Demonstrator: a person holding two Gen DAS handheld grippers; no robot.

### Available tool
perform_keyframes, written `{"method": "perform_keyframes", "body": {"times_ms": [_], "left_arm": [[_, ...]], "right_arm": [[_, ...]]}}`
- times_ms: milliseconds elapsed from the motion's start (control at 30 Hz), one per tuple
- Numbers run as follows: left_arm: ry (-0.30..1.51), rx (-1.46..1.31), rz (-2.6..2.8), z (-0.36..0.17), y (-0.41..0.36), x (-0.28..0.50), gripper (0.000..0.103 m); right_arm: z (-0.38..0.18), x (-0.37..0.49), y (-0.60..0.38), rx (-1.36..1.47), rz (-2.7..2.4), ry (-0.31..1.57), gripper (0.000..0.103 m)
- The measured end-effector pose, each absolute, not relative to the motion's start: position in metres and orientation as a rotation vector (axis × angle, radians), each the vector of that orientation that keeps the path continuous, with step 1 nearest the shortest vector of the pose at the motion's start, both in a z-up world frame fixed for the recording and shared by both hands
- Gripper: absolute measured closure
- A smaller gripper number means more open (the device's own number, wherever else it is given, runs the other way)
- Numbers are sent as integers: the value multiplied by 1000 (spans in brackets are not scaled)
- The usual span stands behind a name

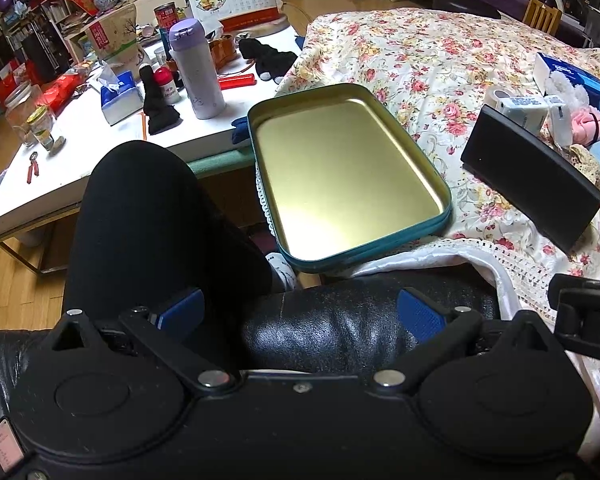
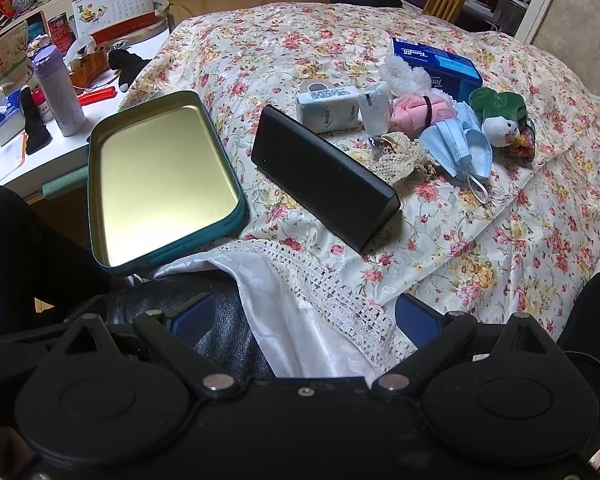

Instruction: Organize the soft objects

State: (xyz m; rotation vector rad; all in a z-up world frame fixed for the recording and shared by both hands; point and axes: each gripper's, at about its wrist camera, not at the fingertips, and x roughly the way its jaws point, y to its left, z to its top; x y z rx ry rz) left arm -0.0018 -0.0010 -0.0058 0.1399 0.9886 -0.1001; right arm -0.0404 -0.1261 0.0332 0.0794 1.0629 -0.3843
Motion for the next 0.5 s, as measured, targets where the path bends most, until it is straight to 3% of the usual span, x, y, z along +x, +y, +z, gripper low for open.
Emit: {"method": "perform_keyframes", "body": {"times_ms": [500], "left_arm": [[1001, 131, -101, -6, 1, -1, 3]], "right_arm": [[32, -42, -124, 77, -379, 1069, 6]]}}
